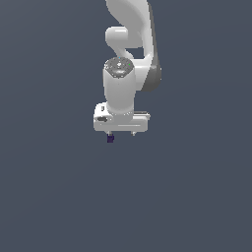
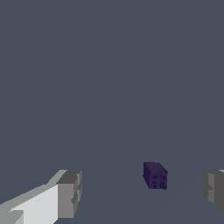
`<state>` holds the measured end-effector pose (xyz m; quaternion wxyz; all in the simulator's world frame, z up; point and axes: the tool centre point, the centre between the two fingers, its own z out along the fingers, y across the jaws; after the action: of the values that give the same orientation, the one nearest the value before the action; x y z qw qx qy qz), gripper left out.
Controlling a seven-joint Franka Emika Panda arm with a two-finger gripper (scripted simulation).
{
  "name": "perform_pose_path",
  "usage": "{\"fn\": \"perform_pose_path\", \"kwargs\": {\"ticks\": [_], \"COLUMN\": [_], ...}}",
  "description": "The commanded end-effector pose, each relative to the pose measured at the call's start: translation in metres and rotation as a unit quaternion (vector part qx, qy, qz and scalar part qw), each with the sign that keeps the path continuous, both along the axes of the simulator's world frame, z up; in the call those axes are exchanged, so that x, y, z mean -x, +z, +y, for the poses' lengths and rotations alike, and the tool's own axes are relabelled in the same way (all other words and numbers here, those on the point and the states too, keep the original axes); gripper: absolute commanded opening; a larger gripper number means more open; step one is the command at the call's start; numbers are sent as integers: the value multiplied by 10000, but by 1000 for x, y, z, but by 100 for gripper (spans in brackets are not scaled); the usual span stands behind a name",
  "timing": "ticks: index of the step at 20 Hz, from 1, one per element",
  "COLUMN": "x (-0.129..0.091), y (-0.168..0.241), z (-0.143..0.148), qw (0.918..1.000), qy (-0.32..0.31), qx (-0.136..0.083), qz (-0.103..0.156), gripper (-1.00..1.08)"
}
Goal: Pick up the object and move it to a goal position.
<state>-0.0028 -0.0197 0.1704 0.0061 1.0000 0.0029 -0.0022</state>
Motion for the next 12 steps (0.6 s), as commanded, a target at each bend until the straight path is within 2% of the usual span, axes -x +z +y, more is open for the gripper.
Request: {"fn": "perform_pose_path", "kwargs": {"ticks": [1, 12], "x": [0, 0], "y": [0, 13], "z": [0, -17], "qw": [10000, 9999], "qy": [0, 112], "qx": [0, 82], "qz": [0, -18], "gripper": [100, 100]}}
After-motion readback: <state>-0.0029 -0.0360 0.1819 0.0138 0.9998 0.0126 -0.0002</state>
